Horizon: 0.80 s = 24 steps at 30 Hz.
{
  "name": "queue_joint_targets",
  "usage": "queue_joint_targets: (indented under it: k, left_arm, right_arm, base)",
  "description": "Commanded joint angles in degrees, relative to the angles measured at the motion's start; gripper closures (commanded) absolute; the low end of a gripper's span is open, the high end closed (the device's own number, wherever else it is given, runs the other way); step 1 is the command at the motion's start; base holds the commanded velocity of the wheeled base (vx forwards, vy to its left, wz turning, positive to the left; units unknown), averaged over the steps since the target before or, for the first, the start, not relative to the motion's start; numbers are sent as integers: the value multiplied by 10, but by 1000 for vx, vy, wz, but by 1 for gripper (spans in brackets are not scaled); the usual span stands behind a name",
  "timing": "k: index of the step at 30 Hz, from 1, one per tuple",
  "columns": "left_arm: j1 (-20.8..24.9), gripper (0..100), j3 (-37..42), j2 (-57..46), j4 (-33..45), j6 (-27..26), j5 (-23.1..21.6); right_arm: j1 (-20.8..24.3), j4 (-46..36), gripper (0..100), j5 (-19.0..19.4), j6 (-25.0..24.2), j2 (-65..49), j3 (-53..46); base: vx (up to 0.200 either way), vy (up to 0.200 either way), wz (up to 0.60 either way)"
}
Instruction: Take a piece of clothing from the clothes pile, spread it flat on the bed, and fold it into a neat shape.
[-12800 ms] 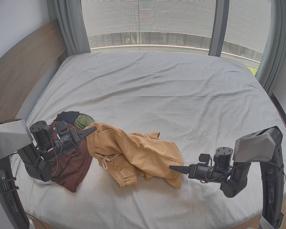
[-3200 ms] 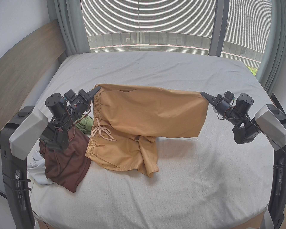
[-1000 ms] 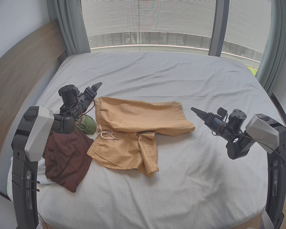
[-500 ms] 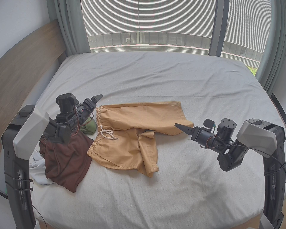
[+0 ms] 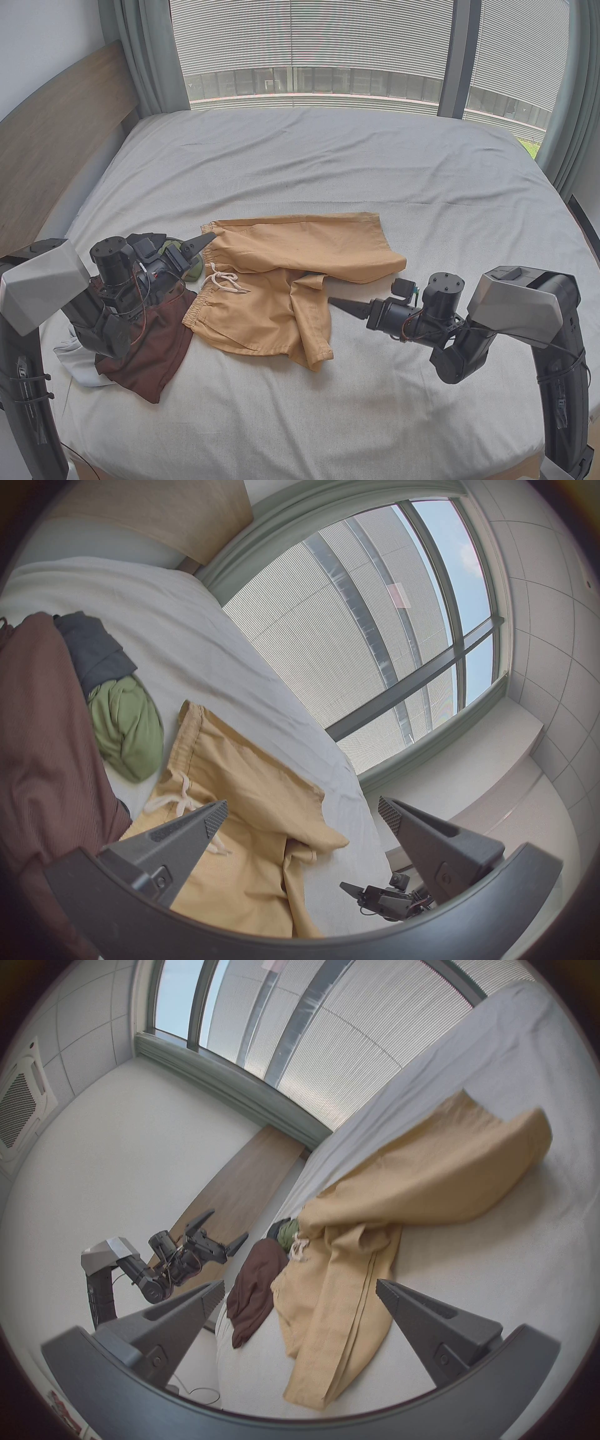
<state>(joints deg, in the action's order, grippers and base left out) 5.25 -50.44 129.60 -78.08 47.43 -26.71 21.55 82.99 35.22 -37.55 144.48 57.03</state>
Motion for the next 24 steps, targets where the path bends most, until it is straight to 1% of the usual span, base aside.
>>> queue_joint_targets:
  k: [1,6,24]
  left_arm:
    - [5,0,23,5,-8,-1,-5]
    - [3,0,22,8,-10,1,-4]
    - [0,0,19,20,-34,2,-4]
  right_arm:
    - [23,2,0,0,-1,26,-30]
    - [32,0,0,0,-1,47,-32]
    - [56,-23,0,2,-9,53,-32]
  base:
    - [0,0,0]
    - [0,0,0]
    - [0,0,0]
